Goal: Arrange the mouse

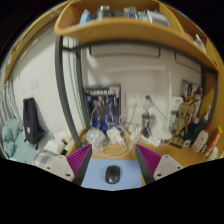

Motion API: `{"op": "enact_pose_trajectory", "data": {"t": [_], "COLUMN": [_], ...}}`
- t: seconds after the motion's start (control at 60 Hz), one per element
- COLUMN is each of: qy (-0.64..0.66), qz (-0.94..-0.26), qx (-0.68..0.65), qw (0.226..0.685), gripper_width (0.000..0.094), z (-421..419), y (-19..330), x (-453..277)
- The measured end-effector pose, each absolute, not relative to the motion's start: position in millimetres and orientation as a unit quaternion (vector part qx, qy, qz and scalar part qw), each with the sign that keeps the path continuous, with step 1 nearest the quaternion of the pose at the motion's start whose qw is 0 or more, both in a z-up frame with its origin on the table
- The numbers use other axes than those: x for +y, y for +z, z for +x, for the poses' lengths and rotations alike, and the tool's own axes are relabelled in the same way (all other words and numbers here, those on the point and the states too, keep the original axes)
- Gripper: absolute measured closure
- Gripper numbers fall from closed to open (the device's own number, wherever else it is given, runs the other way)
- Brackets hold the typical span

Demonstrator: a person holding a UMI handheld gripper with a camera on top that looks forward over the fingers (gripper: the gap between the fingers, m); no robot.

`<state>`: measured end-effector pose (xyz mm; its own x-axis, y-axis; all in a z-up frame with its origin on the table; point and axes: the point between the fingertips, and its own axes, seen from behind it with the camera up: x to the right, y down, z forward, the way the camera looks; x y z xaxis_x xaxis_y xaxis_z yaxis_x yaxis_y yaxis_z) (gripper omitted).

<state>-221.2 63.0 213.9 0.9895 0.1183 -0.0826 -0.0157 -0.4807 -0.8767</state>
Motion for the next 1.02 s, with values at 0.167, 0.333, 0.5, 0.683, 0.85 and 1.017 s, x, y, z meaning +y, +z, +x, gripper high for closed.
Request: {"op": "enact_pose_trajectory", "data": {"t": [0.167, 0.333, 0.5, 0.683, 0.85, 1.017], "qy": [0.072, 0.071, 0.06, 0.041, 0.038, 0.042], "qz": [-0.84, -0.835, -0.839, -0.84, -0.841, -0.845], "qx": [-0.011, 0.01, 0.025, 0.024, 0.024, 0.016], "qw": [0.537, 0.546, 0.54, 0.54, 0.539, 0.534], "gripper_width": [0.0076, 0.0077, 0.0074, 0.0076, 0.0078, 0.0075], "z": [-203.9, -177.7, -157.1, -145.0, -143.1, -148.1], "y": [309.0, 350.5, 357.0, 356.4, 357.0, 357.3], "x": [18.0, -40.6, -83.0, -107.2, -119.1, -129.1]}}
